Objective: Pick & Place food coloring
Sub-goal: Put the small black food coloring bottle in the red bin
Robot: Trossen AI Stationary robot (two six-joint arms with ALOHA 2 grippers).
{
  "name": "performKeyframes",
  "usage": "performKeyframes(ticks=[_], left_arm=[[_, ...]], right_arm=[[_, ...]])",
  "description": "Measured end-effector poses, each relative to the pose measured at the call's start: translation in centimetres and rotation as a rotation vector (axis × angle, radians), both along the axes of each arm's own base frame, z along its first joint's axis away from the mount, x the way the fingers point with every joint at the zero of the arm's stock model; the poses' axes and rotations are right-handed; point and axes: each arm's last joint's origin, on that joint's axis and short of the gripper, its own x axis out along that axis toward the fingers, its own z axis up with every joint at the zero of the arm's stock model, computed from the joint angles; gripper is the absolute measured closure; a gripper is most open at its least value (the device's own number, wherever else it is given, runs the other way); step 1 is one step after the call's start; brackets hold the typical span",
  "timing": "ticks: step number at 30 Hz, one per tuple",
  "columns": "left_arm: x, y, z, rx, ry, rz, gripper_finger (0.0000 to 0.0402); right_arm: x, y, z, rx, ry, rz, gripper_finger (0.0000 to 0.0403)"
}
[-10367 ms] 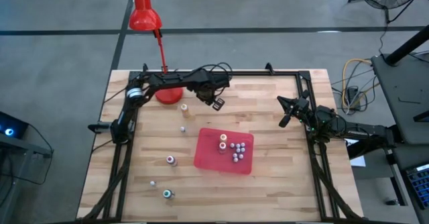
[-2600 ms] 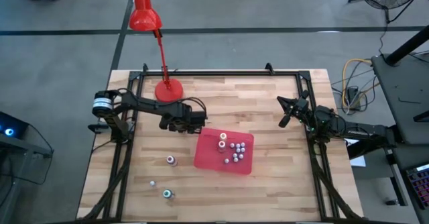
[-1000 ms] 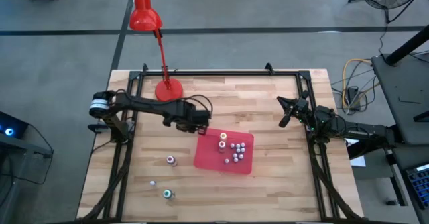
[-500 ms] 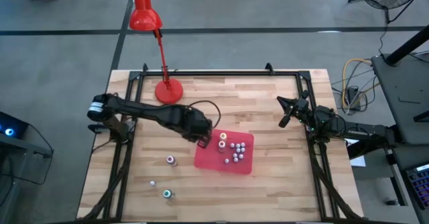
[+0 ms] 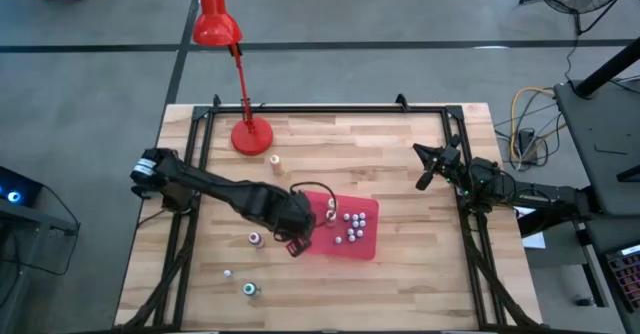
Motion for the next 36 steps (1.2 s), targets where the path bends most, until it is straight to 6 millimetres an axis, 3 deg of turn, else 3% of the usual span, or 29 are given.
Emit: performKeyframes(ticks=[11, 22, 29, 36], left_arm=[[3.3, -1.4, -1.2, 0.092, 0.019, -0.353, 0.0362], [8.0, -2.0, -4.3, 0.191, 0.077, -0.631, 0.0362], [10.8, -2.2, -5.7, 0.214, 0.079, -0.696, 0.0362], [11.5, -1.8, -6.3, 0.220, 0.097, -0.711, 0.0362]], right_arm=[[0.0, 0.0, 0.0, 0.007, -0.006, 0.000, 0.0394], [0.0, 0.0, 0.0, 0.004, -0.003, 0.000, 0.0394], [0.0, 0.0, 0.0, 0.007, -0.006, 0.000, 0.0394], [0.0, 0.0, 0.0, 0.007, -0.006, 0.000, 0.0394]])
